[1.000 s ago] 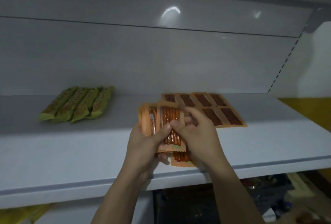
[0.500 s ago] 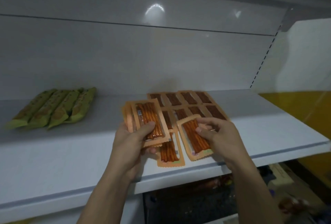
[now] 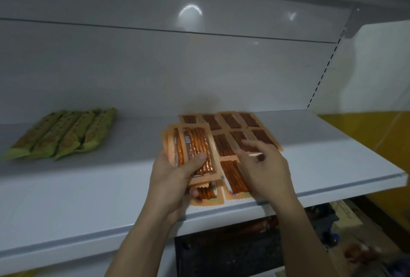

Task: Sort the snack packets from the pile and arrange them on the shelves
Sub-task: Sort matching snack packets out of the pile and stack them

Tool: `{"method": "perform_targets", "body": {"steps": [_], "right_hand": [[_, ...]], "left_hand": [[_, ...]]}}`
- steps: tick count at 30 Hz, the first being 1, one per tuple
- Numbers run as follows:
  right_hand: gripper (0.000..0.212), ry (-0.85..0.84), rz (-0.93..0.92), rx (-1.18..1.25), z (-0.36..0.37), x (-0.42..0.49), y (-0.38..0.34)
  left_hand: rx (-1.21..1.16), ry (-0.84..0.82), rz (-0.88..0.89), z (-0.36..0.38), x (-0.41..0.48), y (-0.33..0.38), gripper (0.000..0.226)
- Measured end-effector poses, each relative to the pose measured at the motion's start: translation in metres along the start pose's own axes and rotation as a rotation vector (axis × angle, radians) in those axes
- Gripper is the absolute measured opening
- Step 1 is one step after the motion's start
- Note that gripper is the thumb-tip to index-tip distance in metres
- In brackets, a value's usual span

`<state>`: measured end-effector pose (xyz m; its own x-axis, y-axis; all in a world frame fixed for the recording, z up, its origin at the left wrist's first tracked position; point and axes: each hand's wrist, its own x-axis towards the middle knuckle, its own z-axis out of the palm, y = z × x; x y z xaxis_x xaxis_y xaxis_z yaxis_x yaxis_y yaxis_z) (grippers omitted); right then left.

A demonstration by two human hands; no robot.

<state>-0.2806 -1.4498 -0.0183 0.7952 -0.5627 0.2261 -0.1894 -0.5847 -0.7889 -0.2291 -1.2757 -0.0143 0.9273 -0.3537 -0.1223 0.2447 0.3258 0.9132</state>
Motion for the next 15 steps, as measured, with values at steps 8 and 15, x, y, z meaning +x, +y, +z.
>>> {"method": "perform_targets", "body": {"steps": [8, 15], "right_hand": [[0.046, -0.247, -0.072, 0.496, -0.01, 0.009, -0.022], [0.021, -0.059, 0.155, 0.548, -0.05, 0.032, 0.015]], "left_hand": [[0.06, -0.075, 0.023, 0.03, 0.0, -0.007, 0.042], [0.046, -0.076, -0.081, 0.042, 0.008, -0.007, 0.018]]}}
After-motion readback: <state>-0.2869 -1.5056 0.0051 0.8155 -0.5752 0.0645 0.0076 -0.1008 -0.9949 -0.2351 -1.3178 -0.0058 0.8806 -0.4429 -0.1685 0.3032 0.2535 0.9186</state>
